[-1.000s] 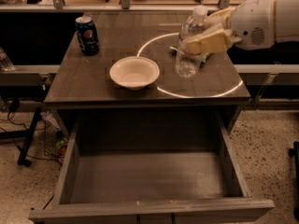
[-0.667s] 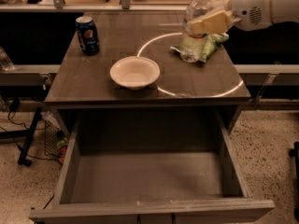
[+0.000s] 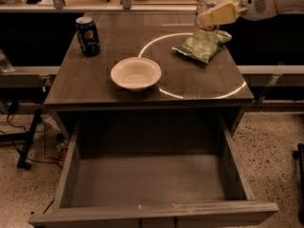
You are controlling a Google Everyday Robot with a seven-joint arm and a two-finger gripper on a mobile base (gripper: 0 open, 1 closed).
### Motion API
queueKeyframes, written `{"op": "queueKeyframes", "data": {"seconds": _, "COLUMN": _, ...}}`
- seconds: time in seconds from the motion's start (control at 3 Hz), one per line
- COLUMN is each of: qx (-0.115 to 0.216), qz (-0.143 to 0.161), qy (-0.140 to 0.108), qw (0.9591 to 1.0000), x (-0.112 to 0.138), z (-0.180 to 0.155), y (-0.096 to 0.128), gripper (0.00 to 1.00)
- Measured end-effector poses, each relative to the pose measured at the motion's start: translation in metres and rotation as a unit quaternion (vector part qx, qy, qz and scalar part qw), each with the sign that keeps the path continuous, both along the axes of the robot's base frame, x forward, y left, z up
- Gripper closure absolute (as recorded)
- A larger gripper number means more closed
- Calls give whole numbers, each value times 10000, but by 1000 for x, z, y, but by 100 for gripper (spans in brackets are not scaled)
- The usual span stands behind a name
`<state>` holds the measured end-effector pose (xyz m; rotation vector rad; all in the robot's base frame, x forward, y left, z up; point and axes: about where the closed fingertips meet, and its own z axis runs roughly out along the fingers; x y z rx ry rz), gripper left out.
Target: Pick water bottle from top drawer and place on counter
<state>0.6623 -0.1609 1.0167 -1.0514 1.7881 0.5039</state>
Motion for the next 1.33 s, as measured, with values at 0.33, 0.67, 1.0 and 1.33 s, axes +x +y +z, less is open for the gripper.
{"op": "queueKeyframes", "data": {"seconds": 0.33, "qx": -35, "qz": -75, "qy": 300, "qw": 9995, "x": 3, "z": -21, "y": -6, "gripper": 100}}
{"op": "queueKeyframes", "data": {"seconds": 0.67, "qx": -128, "qz": -136, "qy": 711, "qw": 9973, "x": 5, "z": -49, "y": -9, "gripper": 96}}
{"op": "queueKeyframes", "data": {"seconds": 1.0, "qx": -169, "qz": -176, "qy": 932, "qw": 9953, "x": 5, "z": -61, "y": -10, "gripper": 74}}
{"op": "queueKeyframes", "data": {"seconds": 1.33, "qx": -111, "qz": -199, "qy": 1170, "qw": 9929, "x": 6, "z": -80, "y": -9, "gripper": 43}}
